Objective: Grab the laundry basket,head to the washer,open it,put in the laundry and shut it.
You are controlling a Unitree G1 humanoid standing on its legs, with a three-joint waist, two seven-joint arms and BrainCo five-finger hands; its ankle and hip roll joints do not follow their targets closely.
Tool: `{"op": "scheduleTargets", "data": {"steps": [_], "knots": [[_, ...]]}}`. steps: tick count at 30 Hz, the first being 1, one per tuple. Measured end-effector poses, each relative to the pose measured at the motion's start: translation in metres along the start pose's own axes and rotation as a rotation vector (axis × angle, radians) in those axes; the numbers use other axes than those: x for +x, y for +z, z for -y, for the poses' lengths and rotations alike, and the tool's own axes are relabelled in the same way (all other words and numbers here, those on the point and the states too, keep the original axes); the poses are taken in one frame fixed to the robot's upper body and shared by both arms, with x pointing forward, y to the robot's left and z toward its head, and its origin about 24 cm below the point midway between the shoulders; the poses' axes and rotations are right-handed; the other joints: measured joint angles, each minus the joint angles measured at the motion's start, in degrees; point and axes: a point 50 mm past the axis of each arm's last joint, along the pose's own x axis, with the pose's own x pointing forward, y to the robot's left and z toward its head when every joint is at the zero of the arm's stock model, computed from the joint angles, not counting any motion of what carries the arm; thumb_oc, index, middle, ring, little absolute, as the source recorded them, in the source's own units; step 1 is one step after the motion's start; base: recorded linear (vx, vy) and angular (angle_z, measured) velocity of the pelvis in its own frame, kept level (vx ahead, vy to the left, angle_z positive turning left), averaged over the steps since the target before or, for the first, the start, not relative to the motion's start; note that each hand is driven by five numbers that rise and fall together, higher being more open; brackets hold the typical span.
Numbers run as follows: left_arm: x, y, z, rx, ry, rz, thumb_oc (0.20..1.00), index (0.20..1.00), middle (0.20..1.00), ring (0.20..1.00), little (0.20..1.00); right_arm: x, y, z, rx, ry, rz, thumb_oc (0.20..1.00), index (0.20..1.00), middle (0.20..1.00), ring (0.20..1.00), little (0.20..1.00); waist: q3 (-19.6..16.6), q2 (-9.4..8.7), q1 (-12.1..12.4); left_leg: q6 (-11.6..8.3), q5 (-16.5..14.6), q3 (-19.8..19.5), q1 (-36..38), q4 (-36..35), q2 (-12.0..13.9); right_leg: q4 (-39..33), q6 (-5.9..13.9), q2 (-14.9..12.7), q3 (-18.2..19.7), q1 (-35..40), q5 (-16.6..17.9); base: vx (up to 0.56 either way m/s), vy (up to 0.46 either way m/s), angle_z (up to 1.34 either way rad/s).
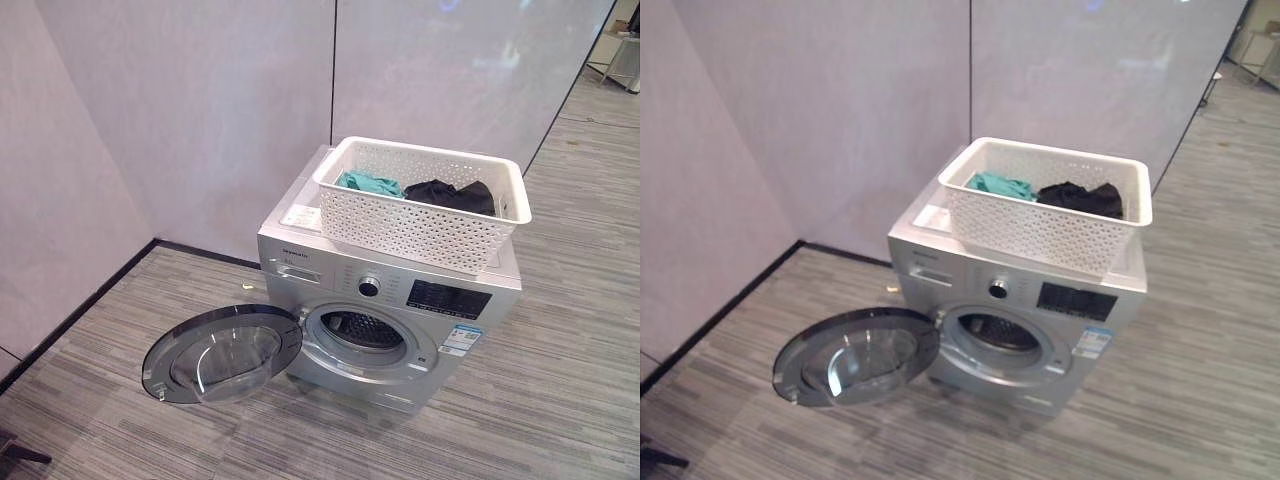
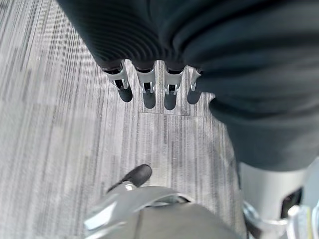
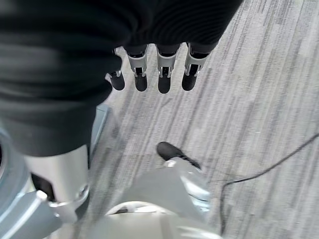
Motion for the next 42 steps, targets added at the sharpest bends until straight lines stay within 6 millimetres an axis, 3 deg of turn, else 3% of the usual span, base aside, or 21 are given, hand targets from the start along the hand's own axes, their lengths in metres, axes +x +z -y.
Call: {"op": "scheduleTargets", "data": {"steps": [2,8,16,18,19,20,21,22,23,24,25,26,27,28,29,30,33,39,42], "knots": [[0.000,0.004,0.000,-0.029,0.002,0.022,1.000,1.000,1.000,1.000,1.000,0.001,0.014,-0.002,0.009,0.006,0.059,1.000,1.000,1.000,1.000,1.000,0.1,0.15,0.0,0.14,-0.1,-0.1,0.0,0.0,-0.3,0.1,0.07,-0.2,0.0,0.0,0.0,0.00,0.103,0.03],[0.001,0.020,-0.001,-0.038,0.005,0.089,1.000,1.000,1.000,1.000,1.000,0.003,0.033,-0.003,0.002,0.006,0.117,1.000,1.000,1.000,1.000,1.000,0.9,0.39,0.3,0.85,-0.5,-1.6,0.1,0.6,-1.5,1.2,0.78,-1.7,-1.1,0.7,-0.3,0.00,0.100,0.13],[0.001,0.031,-0.003,-0.038,0.029,0.130,1.000,1.000,1.000,1.000,1.000,0.004,0.044,-0.009,-0.034,0.014,0.153,1.000,1.000,1.000,1.000,1.000,2.7,-1.00,0.3,3.26,-2.5,-2.6,-0.8,2.3,-4.8,4.8,2.75,-5.9,-0.8,-0.2,0.2,0.01,0.158,0.09],[0.001,0.040,-0.005,-0.035,0.034,0.150,1.000,1.000,1.000,1.000,1.000,0.004,0.052,-0.012,-0.037,0.021,0.180,1.000,1.000,1.000,1.000,1.000,5.8,-0.32,-0.5,5.61,-2.8,-2.7,-0.6,1.9,-6.2,11.8,4.83,-8.0,3.6,-4.5,5.2,0.03,0.227,-0.14],[0.001,0.040,-0.007,-0.034,0.038,0.151,1.000,1.000,1.000,1.000,1.000,0.004,0.051,-0.014,-0.035,0.026,0.183,1.000,1.000,1.000,1.000,1.000,6.6,-0.23,-0.7,6.87,-2.8,-2.4,-0.6,1.7,-7.2,14.0,4.78,-8.8,3.7,-6.9,8.5,0.02,0.157,-0.36],[0.001,0.043,-0.009,-0.022,0.047,0.152,1.000,1.000,1.000,1.000,1.000,0.003,0.058,-0.019,-0.029,0.041,0.221,1.000,1.000,1.000,1.000,1.000,9.0,-0.12,-2.7,9.07,-2.7,-2.0,1.0,0.0,-9.3,28.8,4.63,-4.9,5.9,-15.2,0.3,0.13,0.010,-0.29],[0.001,0.047,-0.012,-0.020,0.054,0.162,1.000,1.000,1.000,1.000,1.000,0.003,0.058,-0.022,-0.021,0.050,0.222,1.000,1.000,1.000,1.000,1.000,9.2,-0.34,-3.6,9.19,-3.3,-1.9,0.8,0.6,-10.1,22.9,2.38,2.0,7.5,-17.1,-2.5,0.22,-0.059,0.11],[0.001,0.053,-0.019,-0.015,0.072,0.162,1.000,1.000,1.000,1.000,1.000,0.004,0.057,-0.025,-0.010,0.054,0.219,1.000,1.000,1.000,1.000,1.000,9.8,-1.31,-3.5,6.31,-6.4,-0.7,-1.8,5.4,-9.9,10.7,3.11,1.7,5.6,-18.7,0.3,0.33,-0.132,0.30],[0.000,0.061,-0.027,-0.018,0.091,0.179,1.000,1.000,1.000,1.000,1.000,0.004,0.060,-0.021,0.017,0.041,0.223,1.000,1.000,1.000,1.000,1.000,10.9,-1.43,-3.4,8.08,-9.1,-0.6,-2.4,8.7,-10.7,1.7,3.47,-2.0,2.8,-20.1,3.8,0.34,-0.148,0.16],[0.001,0.051,-0.023,-0.023,0.081,0.157,1.000,1.000,1.000,1.000,1.000,0.003,0.056,-0.013,0.013,0.023,0.212,1.000,1.000,1.000,1.000,1.000,10.8,-0.14,-3.2,7.65,-9.9,-0.7,-0.2,8.3,-11.0,3.7,1.71,-4.2,-0.2,-20.8,4.0,0.31,-0.189,-0.12],[0.001,0.031,-0.014,-0.023,0.059,0.110,1.000,1.000,1.000,1.000,1.000,0.003,0.050,-0.007,-0.006,0.012,0.190,1.000,1.000,1.000,1.000,1.000,8.3,3.06,-3.5,5.09,-11.1,-0.7,2.1,6.5,-9.3,11.4,-0.40,-2.4,-2.5,-20.4,2.7,0.27,-0.212,-0.29],[0.001,0.021,-0.008,-0.027,0.045,0.084,1.000,1.000,1.000,1.000,1.000,0.003,0.046,-0.008,-0.017,0.012,0.170,1.000,1.000,1.000,1.000,1.000,7.0,4.26,-3.4,1.20,-9.5,-1.8,4.3,7.2,-8.1,13.3,-4.82,2.2,-4.8,-15.9,1.5,0.27,-0.253,-0.18],[0.000,0.015,-0.014,-0.039,0.060,0.073,1.000,1.000,1.000,1.000,1.000,0.004,0.046,-0.016,-0.018,0.035,0.170,1.000,1.000,1.000,1.000,1.000,6.7,1.07,-3.4,-2.85,-6.9,-3.3,2.8,12.6,-9.9,11.7,-8.73,3.4,-3.2,-11.9,0.9,0.26,-0.244,0.16],[-0.001,0.007,-0.021,-0.046,0.079,0.048,1.000,1.000,1.000,1.000,1.000,0.004,0.043,-0.021,-0.018,0.048,0.166,1.000,1.000,1.000,1.000,1.000,5.4,-4.21,-3.4,-1.82,-9.0,-5.3,-1.4,21.6,-12.0,6.2,-13.43,3.1,-0.5,-7.3,0.9,0.23,-0.227,0.44],[0.000,0.014,-0.021,-0.051,0.079,0.069,1.000,1.000,1.000,1.000,1.000,0.004,0.038,-0.015,-0.022,0.033,0.148,1.000,1.000,1.000,1.000,1.000,5.2,-3.63,-2.8,1.73,-13.8,-6.1,-3.1,25.4,-8.4,3.2,-11.90,4.3,-0.3,-4.9,0.0,0.16,-0.173,0.18],[0.000,0.019,-0.018,-0.042,0.066,0.087,1.000,1.000,1.000,1.000,1.000,0.003,0.044,-0.007,-0.058,0.014,0.161,1.000,1.000,1.000,1.000,1.000,4.1,-0.42,-1.3,0.72,-14.2,-7.5,-2.7,16.5,-1.4,4.6,-11.05,7.1,0.0,-5.9,-0.6,0.14,-0.168,-0.22],[0.000,0.012,-0.017,-0.035,0.063,0.054,1.000,1.000,1.000,1.000,1.000,0.002,0.065,-0.012,-0.102,0.033,0.232,1.000,1.000,1.000,1.000,1.000,4.1,-0.62,-1.9,-0.46,-11.9,-5.7,0.2,13.1,-2.2,7.2,-9.29,6.4,1.7,-6.9,-1.6,0.16,-0.222,-0.26],[0.001,0.025,-0.019,0.005,0.065,0.075,1.000,1.000,1.000,1.000,1.000,0.003,0.054,-0.010,-0.118,0.030,0.192,1.000,1.000,1.000,1.000,1.000,4.6,0.16,-2.1,-1.64,-11.2,-4.9,0.0,17.0,-0.5,3.0,-8.52,8.7,3.2,-4.1,-2.8,0.09,-0.136,-0.18],[0.001,0.031,-0.017,0.011,0.061,0.091,1.000,1.000,1.000,1.000,1.000,0.003,0.044,-0.009,-0.117,0.024,0.157,1.000,1.000,1.000,1.000,1.000,5.0,0.43,-2.1,-2.87,-10.5,-5.6,-2.2,22.6,0.8,-0.3,-8.46,10.0,3.6,-2.1,-2.9,0.08,-0.120,-0.07]]}}
